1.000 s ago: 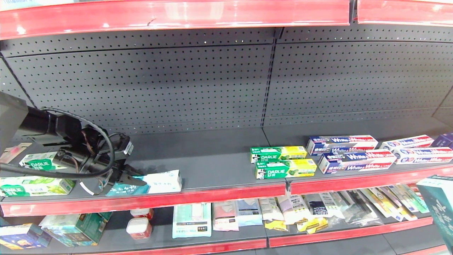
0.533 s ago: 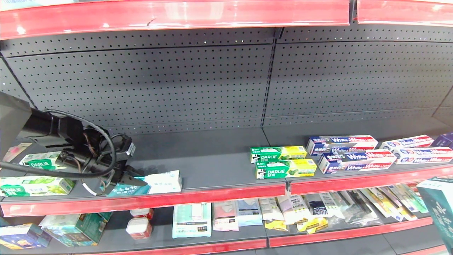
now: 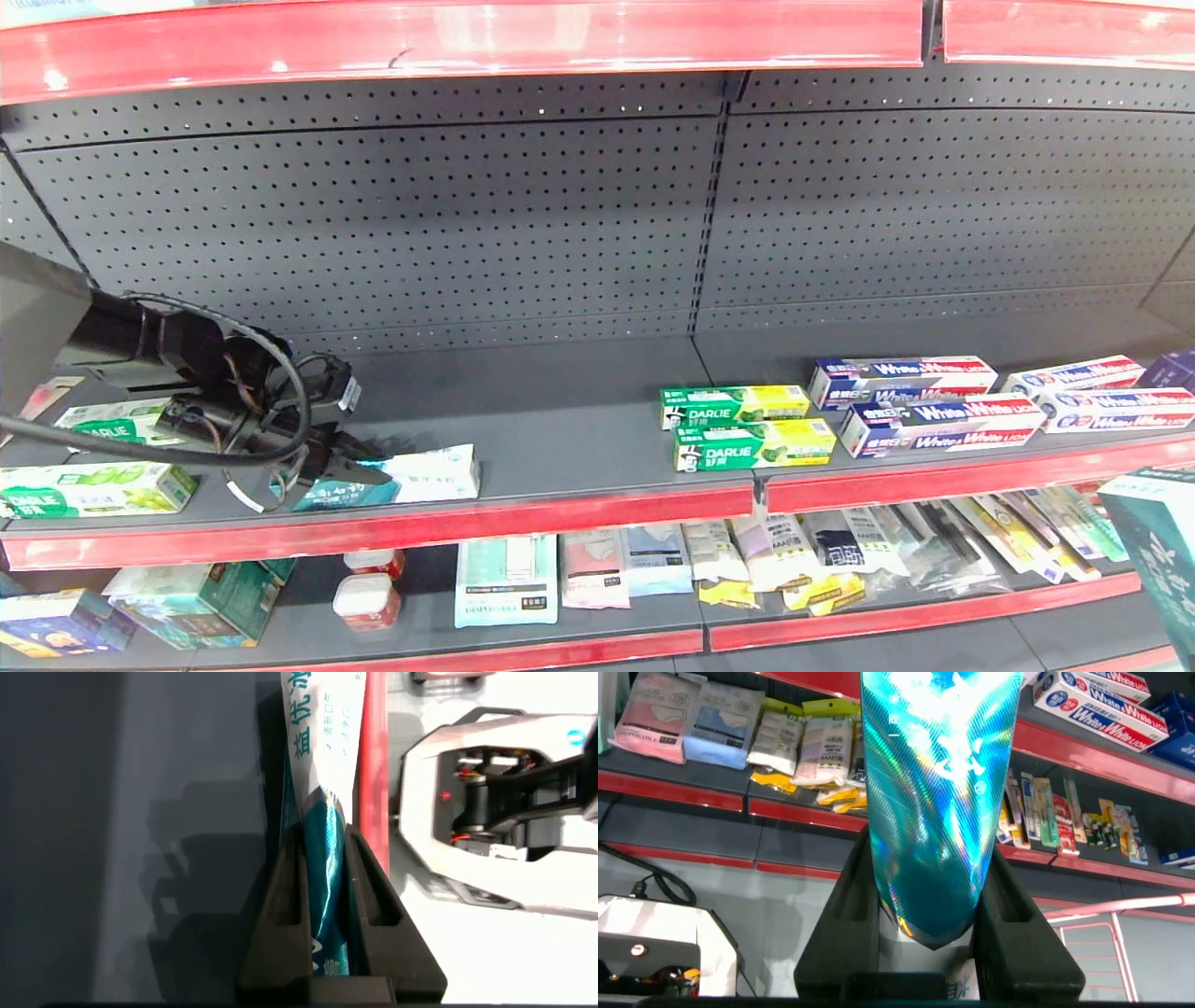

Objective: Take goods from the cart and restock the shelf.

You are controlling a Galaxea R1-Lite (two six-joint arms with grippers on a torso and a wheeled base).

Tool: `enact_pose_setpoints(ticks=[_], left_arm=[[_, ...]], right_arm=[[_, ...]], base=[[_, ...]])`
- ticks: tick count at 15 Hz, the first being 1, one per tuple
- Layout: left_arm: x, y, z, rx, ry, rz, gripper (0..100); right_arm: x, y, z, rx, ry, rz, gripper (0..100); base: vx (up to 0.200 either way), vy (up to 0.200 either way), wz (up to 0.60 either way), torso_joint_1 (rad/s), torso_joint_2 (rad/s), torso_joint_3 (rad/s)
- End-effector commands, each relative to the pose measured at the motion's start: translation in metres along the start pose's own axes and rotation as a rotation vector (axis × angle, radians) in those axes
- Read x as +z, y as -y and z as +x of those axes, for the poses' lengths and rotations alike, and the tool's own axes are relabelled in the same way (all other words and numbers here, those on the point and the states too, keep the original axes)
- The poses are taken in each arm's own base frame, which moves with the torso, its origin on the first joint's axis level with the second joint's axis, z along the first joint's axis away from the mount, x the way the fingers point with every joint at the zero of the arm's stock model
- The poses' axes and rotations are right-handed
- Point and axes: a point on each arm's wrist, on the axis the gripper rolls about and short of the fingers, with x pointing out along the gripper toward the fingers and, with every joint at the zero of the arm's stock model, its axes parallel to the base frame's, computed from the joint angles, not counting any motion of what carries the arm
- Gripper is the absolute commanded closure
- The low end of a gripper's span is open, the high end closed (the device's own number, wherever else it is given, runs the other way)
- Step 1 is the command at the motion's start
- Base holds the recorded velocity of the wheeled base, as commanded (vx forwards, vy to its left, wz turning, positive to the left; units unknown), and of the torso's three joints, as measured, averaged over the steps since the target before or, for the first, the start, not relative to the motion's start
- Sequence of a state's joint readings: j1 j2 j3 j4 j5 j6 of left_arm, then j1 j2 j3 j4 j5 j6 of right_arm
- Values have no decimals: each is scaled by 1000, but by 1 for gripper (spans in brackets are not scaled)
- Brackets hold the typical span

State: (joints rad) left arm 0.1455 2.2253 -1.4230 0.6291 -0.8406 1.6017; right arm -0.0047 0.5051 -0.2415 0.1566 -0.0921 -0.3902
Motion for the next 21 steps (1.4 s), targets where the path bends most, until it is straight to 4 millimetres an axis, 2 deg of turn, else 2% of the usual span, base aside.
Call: enact_pose_setpoints(ticks=[1, 21], left_arm=[[-3, 0, 3, -7, 2, -11, 100], [-3, 3, 4, -16, -27, -33, 100]], right_arm=[[0, 0, 0, 1, -3, 0, 100], [-3, -1, 1, 3, -6, 0, 100]], base=[[0, 0, 0, 0, 0, 0], [0, 0, 0, 0, 0, 0]])
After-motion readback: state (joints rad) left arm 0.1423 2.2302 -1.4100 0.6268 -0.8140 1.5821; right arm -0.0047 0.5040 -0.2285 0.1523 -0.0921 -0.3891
